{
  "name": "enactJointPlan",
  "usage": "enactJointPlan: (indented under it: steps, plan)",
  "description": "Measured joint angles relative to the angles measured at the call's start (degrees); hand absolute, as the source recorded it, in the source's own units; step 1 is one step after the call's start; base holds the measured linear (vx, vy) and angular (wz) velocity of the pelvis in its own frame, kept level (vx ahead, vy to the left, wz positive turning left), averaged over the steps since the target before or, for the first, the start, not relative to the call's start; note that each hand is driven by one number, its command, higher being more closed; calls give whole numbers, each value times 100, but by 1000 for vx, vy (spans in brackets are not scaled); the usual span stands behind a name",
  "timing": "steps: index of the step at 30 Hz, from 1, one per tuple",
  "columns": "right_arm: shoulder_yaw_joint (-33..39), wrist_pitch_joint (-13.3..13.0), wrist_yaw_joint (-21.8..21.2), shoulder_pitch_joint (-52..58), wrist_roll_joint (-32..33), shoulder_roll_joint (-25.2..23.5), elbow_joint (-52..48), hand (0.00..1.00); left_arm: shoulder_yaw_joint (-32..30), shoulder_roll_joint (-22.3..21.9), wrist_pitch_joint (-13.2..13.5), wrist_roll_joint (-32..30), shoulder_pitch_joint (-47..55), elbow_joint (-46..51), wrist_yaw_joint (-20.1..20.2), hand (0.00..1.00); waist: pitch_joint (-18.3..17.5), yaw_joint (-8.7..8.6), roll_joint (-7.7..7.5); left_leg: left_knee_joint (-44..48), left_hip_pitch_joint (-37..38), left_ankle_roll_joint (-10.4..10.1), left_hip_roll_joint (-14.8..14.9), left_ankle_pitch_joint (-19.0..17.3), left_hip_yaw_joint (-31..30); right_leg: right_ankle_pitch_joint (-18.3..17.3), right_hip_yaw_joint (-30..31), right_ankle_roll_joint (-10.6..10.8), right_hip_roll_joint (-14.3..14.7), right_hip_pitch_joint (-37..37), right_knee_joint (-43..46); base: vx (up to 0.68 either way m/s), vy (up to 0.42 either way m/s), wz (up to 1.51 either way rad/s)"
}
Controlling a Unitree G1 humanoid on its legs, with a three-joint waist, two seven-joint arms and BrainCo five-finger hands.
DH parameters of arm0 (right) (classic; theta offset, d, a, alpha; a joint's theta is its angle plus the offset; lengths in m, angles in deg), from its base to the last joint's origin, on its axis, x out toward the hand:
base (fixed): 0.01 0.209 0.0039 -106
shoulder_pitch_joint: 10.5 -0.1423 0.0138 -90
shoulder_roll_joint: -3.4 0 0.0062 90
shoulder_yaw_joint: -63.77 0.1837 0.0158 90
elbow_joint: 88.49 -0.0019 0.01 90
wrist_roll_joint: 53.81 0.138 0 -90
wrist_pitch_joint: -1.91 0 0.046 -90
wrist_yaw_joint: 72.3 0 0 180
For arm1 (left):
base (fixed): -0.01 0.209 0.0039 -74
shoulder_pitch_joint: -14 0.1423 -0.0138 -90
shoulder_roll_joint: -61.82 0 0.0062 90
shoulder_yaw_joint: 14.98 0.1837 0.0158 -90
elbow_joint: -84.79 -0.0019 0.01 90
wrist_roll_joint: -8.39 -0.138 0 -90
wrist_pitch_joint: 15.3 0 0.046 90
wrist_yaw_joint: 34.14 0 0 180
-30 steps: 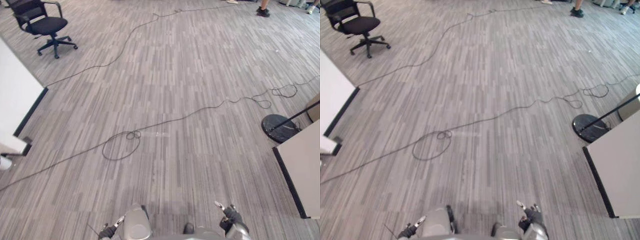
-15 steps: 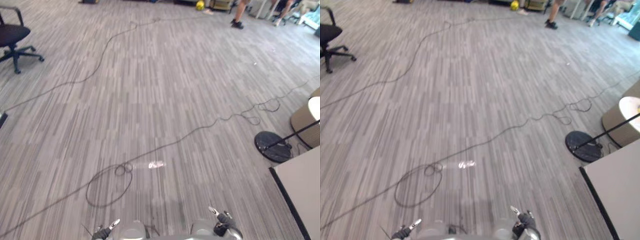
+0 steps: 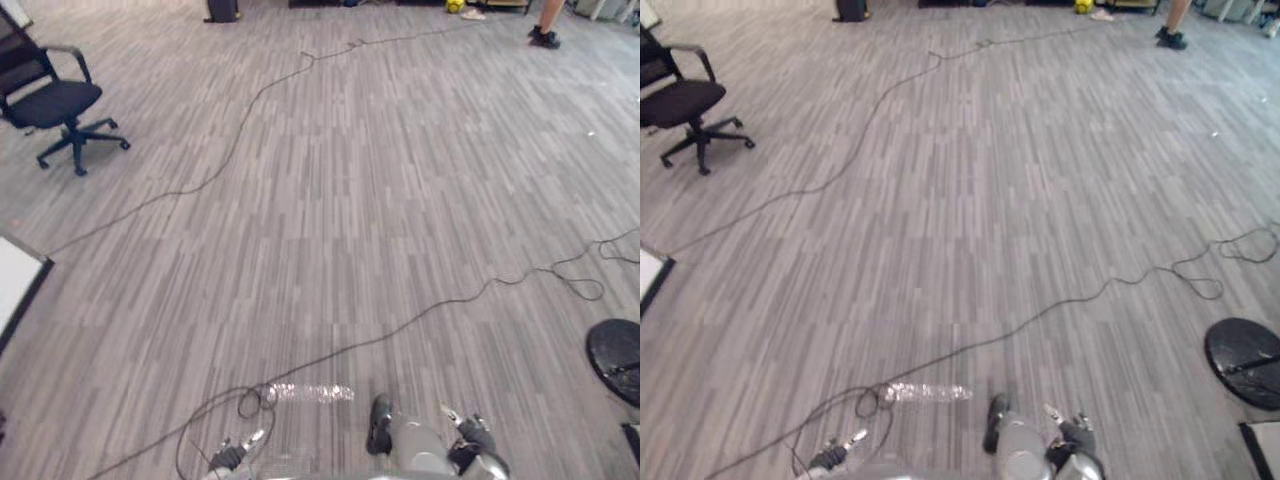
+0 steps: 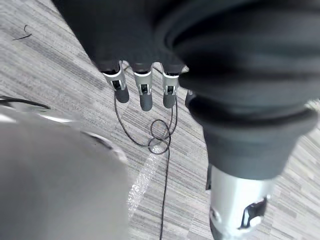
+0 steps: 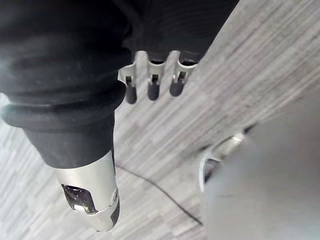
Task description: Organize washtable
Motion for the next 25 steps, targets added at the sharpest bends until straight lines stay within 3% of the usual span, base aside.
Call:
enactJointPlan:
  steps: [3,6,7,8,9,10,13,16,19,23,25]
  plan:
    - [-13,18,26,-5,0,-30,236,0,-12,78,-2,195,99,52,-14,0,101,17,-238,-544,-383,-12,20,-125,391,-8,193,41,29,841,-612,509,-66,-35]
    - [-17,17,26,-9,-2,-35,250,0,-7,108,0,287,136,117,-58,0,93,34,-293,-2893,-561,-42,-125,-106,271,-7,431,222,8,1235,-1023,375,69,-45]
    - [-16,14,40,-6,-7,-33,251,0,2,107,0,288,128,115,-118,0,95,31,-305,-3981,-523,-156,-351,-8,28,-22,538,327,-79,1311,-1078,391,254,-43]
    - [-12,14,81,14,-9,-42,278,0,14,126,-4,301,123,96,-129,0,109,68,-372,-4550,-360,-208,-649,546,-179,-39,637,496,-249,1383,-1130,248,200,-39]
    - [-12,15,106,48,-8,-44,290,0,30,135,-5,301,123,74,-129,0,71,73,-424,-4764,-214,-96,-818,631,-130,-51,651,580,-373,1389,-1151,315,278,-2]
    - [3,10,123,164,12,-164,274,0,93,272,2,301,113,40,-135,0,-34,5,-631,-4973,-163,1,-1113,708,-72,-76,543,769,-612,1416,-1243,258,195,22]
    - [2,23,125,193,-13,-287,291,0,289,459,-28,300,51,22,-129,0,-74,73,-861,-4854,-103,62,-1371,672,171,-36,554,954,-928,1485,-1266,225,186,-6]
    - [7,19,122,181,-74,-353,201,0,403,444,-30,283,13,-19,-127,0,-72,136,-807,-5022,269,393,-1452,467,473,-80,701,1019,-1066,1319,-799,109,136,-59]
    - [-41,18,104,165,-138,-360,129,0,729,545,-31,264,13,-24,-115,0,-88,129,-803,-5365,519,482,-1561,527,667,-87,694,1019,-1201,722,54,33,120,-66]
    - [-292,112,95,140,-647,-308,114,0,903,661,-39,41,1,-70,-62,0,-127,117,-924,-5565,611,484,-1771,540,671,-86,491,1021,-1329,699,-69,-16,60,-23]
    - [-389,174,75,127,-912,-289,141,0,928,696,-31,-33,-7,-71,-5,0,-168,123,-992,-5654,542,513,-1875,570,584,-72,302,1044,-1358,872,-537,-25,-1,10]
